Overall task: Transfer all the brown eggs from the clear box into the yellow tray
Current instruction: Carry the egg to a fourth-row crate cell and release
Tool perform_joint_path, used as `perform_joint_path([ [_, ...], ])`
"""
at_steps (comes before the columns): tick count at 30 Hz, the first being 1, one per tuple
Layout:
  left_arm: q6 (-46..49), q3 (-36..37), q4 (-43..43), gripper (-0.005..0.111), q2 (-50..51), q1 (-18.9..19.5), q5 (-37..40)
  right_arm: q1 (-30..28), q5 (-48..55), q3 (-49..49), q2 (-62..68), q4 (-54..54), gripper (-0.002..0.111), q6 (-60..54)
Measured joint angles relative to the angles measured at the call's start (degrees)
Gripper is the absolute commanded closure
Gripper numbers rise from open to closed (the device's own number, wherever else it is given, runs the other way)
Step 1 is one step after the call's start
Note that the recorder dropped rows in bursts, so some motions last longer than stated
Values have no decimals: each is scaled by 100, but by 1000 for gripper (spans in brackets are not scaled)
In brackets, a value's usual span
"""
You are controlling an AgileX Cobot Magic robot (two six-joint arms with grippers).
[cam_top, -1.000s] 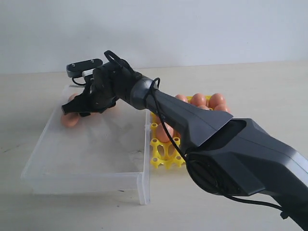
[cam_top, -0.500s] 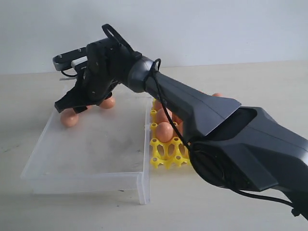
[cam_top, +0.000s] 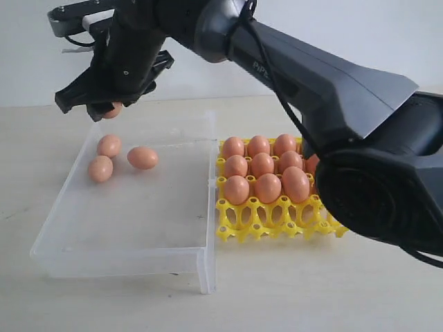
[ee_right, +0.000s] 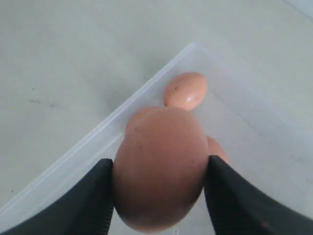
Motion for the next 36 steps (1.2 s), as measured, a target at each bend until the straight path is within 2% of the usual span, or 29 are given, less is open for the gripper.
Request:
perform_joint_path([
  [2,0,0,0,107,0,0,0,81,-465,260,-124,-13,108,-328],
  [5,0,0,0,107,0,0,0,134,-481,812,-508,26,108,-676],
  [6,0,0,0,107,0,0,0,134,-550,1515,-848,35,108,-662],
  [9,0,0,0,107,0,0,0,134,-930,2805,-1598,-42,108,-713],
  [11,0,0,0,107,0,0,0,114,-1744,4254,-2382,-169,108,-765],
  [12,0,0,0,107,0,0,0,78,-2748,5387,-2966,-263,108,-765],
  [13,0,0,0,107,0,0,0,63,-3203,5959,-3198,-292,108,-765],
  [15,0,0,0,107,0,0,0,-18,-5318,7762,-4060,-359,108,-745],
  [18,0,0,0,107,0,0,0,-110,-6751,9027,-4484,-359,108,-724],
  [21,0,0,0,107,0,0,0,-208,-7646,9894,-4630,-359,108,-724],
  [28,0,0,0,107,0,0,0,-639,-8840,11007,-4624,-96,108,-656],
  [36,0,0,0,107,0,0,0,-849,-9220,11070,-4066,-38,108,-307],
])
